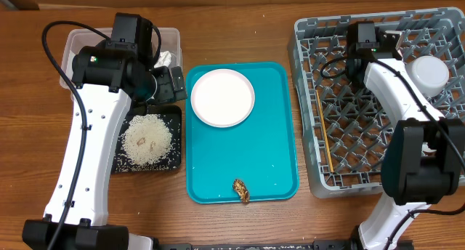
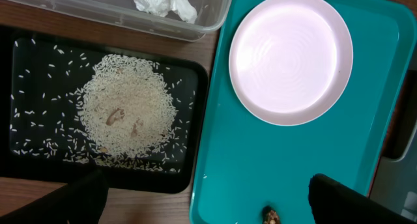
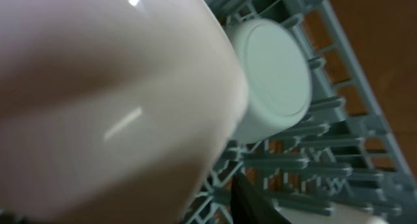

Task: Sort waste into correct bins and load items into the dishwasher
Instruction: 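Set the white bowl into the rack and open the right gripper, then reach the left gripper to the brown food scrap and grasp it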

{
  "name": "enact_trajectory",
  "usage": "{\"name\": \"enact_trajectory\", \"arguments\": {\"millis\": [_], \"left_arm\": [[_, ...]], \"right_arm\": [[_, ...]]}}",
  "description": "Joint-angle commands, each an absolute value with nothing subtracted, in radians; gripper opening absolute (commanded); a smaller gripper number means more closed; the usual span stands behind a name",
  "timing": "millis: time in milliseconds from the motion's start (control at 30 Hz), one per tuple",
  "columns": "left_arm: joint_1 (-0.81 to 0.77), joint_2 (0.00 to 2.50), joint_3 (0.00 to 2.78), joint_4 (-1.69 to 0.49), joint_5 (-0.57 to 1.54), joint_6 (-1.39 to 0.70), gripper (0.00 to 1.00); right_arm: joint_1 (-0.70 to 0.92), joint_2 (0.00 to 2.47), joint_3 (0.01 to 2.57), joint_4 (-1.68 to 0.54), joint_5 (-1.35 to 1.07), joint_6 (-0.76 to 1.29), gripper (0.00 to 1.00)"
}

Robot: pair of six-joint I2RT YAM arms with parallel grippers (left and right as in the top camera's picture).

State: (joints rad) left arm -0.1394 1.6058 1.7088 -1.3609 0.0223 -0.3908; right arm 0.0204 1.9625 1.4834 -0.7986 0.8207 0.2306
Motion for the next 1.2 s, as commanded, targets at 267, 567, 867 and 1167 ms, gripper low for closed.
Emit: {"name": "enact_trajectory", "arguments": {"millis": [267,567,867,1167], "left_arm": [[-0.138,1.602,1.723,-1.357,0.027,-0.408,1.0],[-0.138,1.603,1.723,-1.355,0.027,-0.408,1.0],[-0.197,1.603,1.713,-1.385,0.072,-0.373,1.0],[-0.422,1.605,1.517,-1.346,0.133,-0.253,1.0]], "right_arm": [[0.023,1.661,1.494,-0.879,0.336,0.292,0.52],[0.049,1.592,1.493,-1.116,-0.227,0.281,0.65],[0.062,1.592,1.493,-1.236,-0.168,0.258,0.72],[0.055,1.592,1.493,-1.267,-0.044,0.258,0.83]]}}
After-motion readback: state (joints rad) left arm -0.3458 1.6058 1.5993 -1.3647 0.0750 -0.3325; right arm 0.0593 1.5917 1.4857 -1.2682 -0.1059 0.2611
